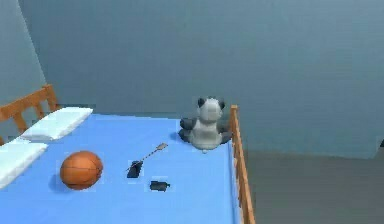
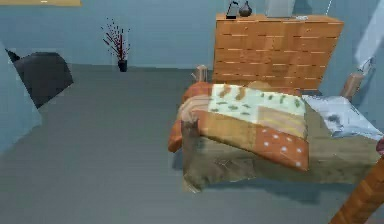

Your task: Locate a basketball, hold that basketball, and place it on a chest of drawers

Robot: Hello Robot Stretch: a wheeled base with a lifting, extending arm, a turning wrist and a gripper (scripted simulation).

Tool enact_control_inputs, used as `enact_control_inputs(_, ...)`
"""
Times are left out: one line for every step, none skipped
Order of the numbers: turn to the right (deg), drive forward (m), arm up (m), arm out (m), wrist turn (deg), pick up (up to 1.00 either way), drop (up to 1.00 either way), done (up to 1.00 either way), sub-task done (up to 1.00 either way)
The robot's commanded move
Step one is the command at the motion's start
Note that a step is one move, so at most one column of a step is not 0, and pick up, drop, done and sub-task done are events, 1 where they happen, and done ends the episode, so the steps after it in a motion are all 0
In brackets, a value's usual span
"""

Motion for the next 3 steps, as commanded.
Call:
enact_control_inputs(-45.0,0.0,0.0,0.0,0.0,0.0,0.0,0.0,0.0)
enact_control_inputs(-45.0,0.0,0.0,0.0,0.0,0.0,0.0,0.0,0.0)
enact_control_inputs(-30.0,0.0,0.0,0.0,0.0,0.0,0.0,0.0,0.0)
